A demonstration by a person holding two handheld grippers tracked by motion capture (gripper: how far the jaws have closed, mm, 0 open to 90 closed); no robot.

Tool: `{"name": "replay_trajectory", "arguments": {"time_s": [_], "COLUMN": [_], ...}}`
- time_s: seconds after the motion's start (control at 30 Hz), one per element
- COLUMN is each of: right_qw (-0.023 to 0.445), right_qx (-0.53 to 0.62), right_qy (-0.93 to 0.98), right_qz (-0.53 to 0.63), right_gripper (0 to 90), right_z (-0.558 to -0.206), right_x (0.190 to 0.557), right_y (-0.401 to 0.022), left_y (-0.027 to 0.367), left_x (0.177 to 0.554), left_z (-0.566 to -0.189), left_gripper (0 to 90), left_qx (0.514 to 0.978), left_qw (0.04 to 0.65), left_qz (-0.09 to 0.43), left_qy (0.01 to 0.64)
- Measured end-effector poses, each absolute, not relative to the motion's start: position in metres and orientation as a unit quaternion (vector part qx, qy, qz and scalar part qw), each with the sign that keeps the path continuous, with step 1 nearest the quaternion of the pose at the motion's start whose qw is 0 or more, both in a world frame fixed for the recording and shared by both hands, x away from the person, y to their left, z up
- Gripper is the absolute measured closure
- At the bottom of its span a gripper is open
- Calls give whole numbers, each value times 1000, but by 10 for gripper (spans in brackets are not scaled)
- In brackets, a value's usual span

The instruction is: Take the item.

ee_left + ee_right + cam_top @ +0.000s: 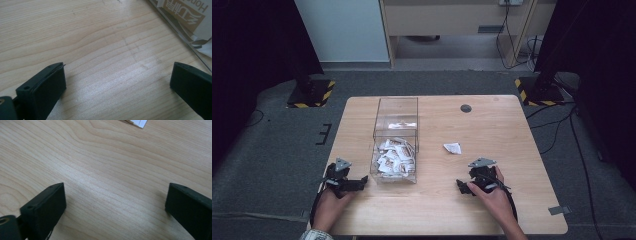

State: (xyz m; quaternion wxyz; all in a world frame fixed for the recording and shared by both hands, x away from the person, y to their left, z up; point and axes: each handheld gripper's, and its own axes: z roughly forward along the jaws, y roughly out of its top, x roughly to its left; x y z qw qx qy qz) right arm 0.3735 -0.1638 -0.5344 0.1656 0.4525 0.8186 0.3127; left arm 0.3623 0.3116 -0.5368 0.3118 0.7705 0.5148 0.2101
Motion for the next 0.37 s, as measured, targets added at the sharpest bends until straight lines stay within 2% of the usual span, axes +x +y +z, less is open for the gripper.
{"name": "replay_trajectory", "arguments": {"time_s": [0.37], "right_qw": [182], "right_qx": [455], "right_qy": [806], "right_qz": [332], "right_gripper": [4], "right_z": [-539], "right_x": [369], "right_y": [-165], "left_y": [312], "left_x": [362], "left_z": [-537], "left_gripper": [0], "left_qx": [771], "left_qw": [312], "left_qz": [210], "left_qy": [515]}}
